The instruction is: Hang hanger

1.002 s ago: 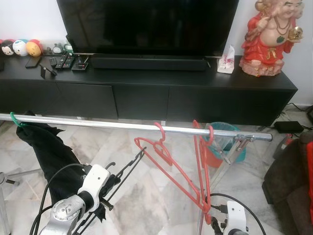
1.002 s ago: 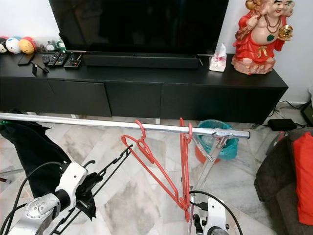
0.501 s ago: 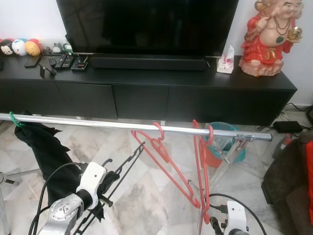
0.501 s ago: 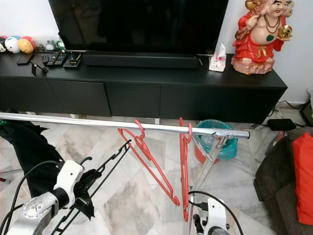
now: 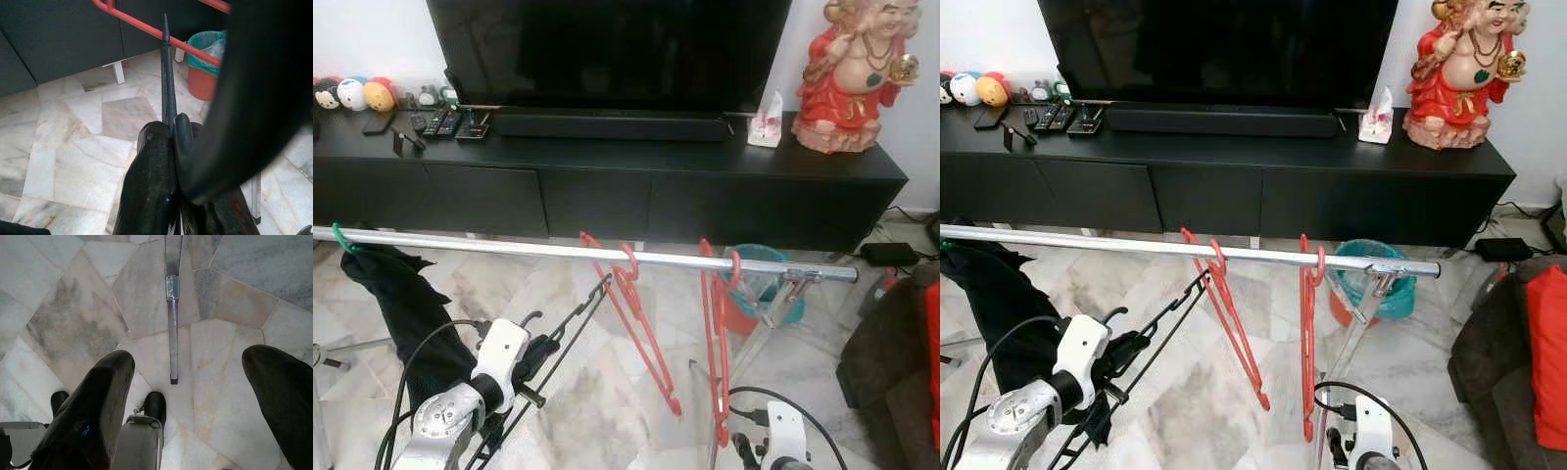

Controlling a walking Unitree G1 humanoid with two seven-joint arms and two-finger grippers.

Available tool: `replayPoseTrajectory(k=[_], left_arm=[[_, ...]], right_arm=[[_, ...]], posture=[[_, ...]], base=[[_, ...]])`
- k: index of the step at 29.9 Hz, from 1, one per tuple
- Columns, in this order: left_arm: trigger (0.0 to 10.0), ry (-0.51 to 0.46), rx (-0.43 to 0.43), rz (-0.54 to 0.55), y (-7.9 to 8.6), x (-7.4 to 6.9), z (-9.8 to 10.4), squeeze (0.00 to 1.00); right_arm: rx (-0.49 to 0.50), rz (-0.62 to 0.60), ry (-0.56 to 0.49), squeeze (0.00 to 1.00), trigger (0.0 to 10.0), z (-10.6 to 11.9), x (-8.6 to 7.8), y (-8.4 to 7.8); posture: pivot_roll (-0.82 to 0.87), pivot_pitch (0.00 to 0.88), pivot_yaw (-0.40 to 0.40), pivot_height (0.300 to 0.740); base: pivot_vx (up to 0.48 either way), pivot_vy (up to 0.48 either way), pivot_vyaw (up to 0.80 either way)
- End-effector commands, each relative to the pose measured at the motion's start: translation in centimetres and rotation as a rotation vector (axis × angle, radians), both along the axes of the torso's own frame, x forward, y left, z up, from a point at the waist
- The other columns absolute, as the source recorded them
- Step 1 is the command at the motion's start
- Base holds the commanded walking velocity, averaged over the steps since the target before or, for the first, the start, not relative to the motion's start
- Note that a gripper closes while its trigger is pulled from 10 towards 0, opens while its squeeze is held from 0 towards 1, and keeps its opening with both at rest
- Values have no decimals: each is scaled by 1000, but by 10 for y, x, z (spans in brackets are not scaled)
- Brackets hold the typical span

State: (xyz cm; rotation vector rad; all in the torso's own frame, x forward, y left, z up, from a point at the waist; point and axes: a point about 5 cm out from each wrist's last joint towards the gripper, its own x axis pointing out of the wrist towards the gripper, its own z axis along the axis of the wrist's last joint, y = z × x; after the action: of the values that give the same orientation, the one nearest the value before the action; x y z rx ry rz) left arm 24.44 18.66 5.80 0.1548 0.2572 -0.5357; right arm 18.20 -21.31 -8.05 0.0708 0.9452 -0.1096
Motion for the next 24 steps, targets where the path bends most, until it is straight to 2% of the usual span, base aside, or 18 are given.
replayPoseTrajectory(k=[1,10,24], left_arm=[[10000,-41,6,1,4,0,8,0],[10000,-52,13,-12,5,0,13,0],[10000,-15,80,-31,20,-18,11,0]], right_arm=[[-3,1,1,0,10000,1,1,-2],[-3,3,1,0,10000,1,1,-2],[-5,9,2,0,10000,1,1,-3]], posture=[[8,11,-36,740],[11,13,-39,740],[21,15,-44,740]], base=[[0,0,0],[0,0,0],[0,0,0]])
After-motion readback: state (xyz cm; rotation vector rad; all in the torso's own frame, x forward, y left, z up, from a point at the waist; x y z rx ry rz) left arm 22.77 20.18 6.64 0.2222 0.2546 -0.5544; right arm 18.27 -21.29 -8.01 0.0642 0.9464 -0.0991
